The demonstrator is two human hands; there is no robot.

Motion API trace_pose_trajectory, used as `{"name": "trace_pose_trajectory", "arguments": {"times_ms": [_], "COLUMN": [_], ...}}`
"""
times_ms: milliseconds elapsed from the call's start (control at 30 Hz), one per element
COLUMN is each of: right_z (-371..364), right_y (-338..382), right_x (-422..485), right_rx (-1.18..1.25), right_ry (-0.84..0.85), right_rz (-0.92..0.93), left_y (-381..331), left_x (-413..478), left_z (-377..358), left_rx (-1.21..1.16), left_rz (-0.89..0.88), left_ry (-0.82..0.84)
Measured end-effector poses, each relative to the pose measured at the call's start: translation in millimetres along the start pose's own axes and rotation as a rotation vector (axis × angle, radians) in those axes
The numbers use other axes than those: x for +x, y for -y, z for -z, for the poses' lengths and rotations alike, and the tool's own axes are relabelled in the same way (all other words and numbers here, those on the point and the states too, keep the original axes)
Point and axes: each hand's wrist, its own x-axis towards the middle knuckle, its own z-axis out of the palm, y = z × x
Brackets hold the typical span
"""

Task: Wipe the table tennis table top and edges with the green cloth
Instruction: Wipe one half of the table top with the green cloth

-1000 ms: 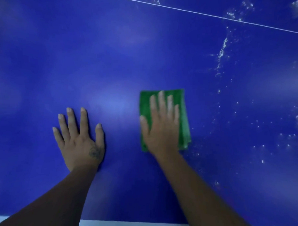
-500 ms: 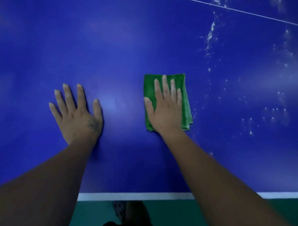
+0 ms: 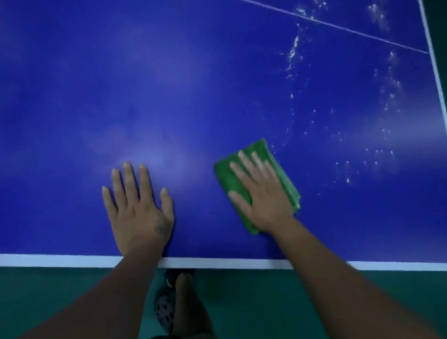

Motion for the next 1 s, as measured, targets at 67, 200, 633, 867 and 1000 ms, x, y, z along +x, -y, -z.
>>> {"name": "trace_pose_trajectory", "arguments": {"times_ms": [67, 200, 633, 867, 1000], "right_z": [5.3, 10.3, -1.6, 18.5, 16.4], "right_y": [-16.3, -14.8, -8.5, -86.0, -75.4], "right_x": [31.5, 63.6, -87.5, 17.9, 34.6], "right_rx": [-0.015, -0.056, -0.091, -0.062, -0.058], "right_ry": [0.009, 0.077, 0.115, 0.060, 0.021], "right_rz": [-0.076, -0.110, 0.109, -0.096, -0.188], "left_y": [2.0, 1.8, 2.0, -0.1, -2.8], "left_x": [0.0, -2.4, -2.1, 0.8, -0.9], "left_z": [-2.3, -2.2, 2.0, 1.7, 3.8], "left_rx": [0.018, 0.023, -0.011, 0.038, 0.032], "left_rz": [0.004, -0.012, 0.005, 0.019, 0.015], "left_ry": [0.006, 0.005, -0.019, 0.002, -0.002]}}
